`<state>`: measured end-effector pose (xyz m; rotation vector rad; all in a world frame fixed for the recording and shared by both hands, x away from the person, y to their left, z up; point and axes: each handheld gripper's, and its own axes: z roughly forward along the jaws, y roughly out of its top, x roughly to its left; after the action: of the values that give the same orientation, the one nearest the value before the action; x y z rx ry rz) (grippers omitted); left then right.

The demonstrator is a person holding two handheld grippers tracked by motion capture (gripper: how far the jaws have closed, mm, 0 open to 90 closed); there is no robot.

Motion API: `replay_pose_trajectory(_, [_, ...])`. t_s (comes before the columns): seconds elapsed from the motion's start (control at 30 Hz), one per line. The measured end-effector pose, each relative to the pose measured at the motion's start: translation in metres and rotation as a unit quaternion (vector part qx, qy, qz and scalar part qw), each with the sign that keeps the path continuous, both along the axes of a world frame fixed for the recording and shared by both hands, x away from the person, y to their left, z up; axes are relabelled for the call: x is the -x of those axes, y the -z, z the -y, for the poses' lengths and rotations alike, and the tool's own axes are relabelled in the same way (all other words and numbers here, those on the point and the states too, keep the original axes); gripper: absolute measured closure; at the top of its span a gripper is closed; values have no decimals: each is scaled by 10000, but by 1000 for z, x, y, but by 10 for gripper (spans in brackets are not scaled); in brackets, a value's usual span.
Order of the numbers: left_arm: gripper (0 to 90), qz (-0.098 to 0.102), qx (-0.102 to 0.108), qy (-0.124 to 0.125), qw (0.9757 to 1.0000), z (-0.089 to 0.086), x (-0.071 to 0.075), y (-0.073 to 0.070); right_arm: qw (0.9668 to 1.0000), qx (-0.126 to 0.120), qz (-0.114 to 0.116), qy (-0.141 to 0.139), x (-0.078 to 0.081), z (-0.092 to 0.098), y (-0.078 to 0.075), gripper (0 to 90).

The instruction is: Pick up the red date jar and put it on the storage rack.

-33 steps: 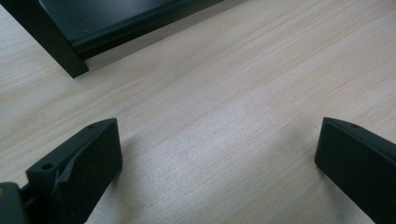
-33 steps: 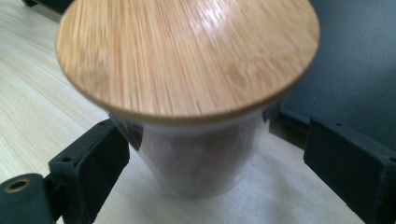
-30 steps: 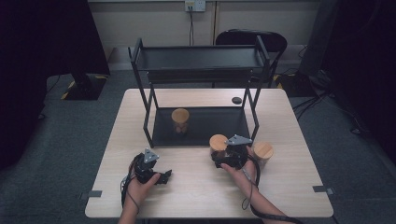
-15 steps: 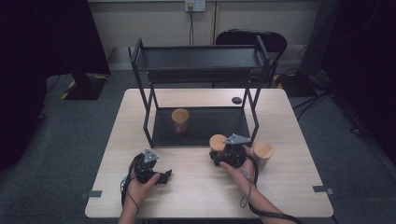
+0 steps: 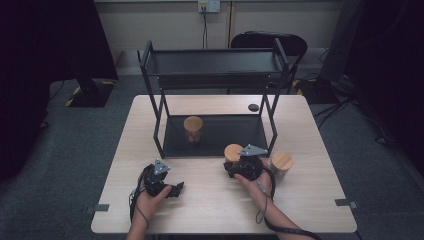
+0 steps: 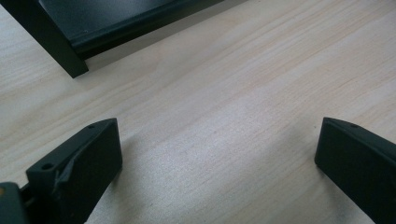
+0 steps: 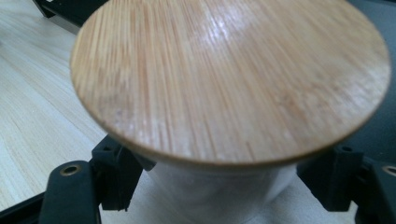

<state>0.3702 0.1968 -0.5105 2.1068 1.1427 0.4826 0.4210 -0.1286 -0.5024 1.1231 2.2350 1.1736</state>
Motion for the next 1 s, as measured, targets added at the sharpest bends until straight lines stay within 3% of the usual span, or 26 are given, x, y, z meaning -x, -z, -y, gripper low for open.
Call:
replay_pose_trajectory(0.2, [3, -1, -1, 0, 10000, 0, 0, 0, 9998, 125, 116, -44, 1, -1, -2, 250])
replay_pose_trajectory(0.33, [3, -2, -4, 2, 10000, 0, 0, 0, 10000, 44, 49, -29, 0, 1, -3, 251])
replay_pose_trajectory(1.0, [3, 0, -1, 0, 10000, 0, 0, 0, 9996, 196, 113, -191, -2, -2, -13, 251])
